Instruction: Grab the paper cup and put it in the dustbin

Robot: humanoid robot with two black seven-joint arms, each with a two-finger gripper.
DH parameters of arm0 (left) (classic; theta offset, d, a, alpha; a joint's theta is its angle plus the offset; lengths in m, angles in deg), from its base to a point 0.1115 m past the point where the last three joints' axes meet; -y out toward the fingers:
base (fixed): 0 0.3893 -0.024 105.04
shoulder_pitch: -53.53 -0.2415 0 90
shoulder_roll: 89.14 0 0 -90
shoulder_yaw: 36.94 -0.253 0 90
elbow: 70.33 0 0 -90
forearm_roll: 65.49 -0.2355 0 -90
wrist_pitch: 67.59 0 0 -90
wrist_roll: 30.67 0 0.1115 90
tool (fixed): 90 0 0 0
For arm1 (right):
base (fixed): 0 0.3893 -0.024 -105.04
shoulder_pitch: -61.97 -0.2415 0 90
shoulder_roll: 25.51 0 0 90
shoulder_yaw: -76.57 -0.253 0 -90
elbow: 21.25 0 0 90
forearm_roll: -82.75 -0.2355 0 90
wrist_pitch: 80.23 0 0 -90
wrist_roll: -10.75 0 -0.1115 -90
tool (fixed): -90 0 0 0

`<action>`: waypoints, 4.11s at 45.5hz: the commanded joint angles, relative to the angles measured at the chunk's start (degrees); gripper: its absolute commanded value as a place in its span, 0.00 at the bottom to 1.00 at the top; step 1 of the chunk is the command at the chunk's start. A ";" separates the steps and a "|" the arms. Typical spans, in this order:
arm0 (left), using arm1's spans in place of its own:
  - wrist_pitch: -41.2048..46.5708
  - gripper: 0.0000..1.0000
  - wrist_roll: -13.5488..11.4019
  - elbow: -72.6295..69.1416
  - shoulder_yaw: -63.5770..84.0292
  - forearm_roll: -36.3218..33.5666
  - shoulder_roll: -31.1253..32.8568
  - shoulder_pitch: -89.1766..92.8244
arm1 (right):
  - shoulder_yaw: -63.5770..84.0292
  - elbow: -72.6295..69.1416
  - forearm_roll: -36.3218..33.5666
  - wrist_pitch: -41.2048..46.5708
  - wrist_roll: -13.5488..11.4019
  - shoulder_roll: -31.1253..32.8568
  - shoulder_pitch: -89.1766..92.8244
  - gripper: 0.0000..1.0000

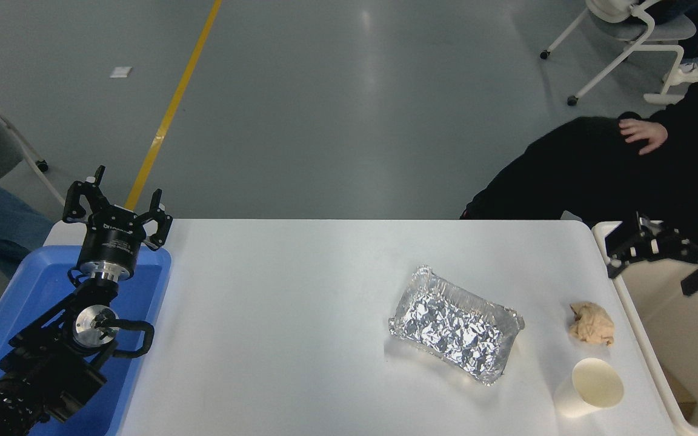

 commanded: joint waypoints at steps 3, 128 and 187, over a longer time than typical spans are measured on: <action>-0.01 0.99 0.00 0.00 0.00 0.01 0.09 0.00 | -4.06 0.29 0.03 -0.01 -0.09 3.33 12.85 1.00; -0.09 0.99 0.09 0.00 0.09 -0.08 0.00 0.00 | -6.43 0.29 -5.86 -0.01 0.00 7.02 7.16 0.00; -0.01 0.99 0.00 0.00 0.00 0.01 0.00 0.00 | 9.74 -0.24 -8.06 -0.01 0.18 4.38 -32.05 0.00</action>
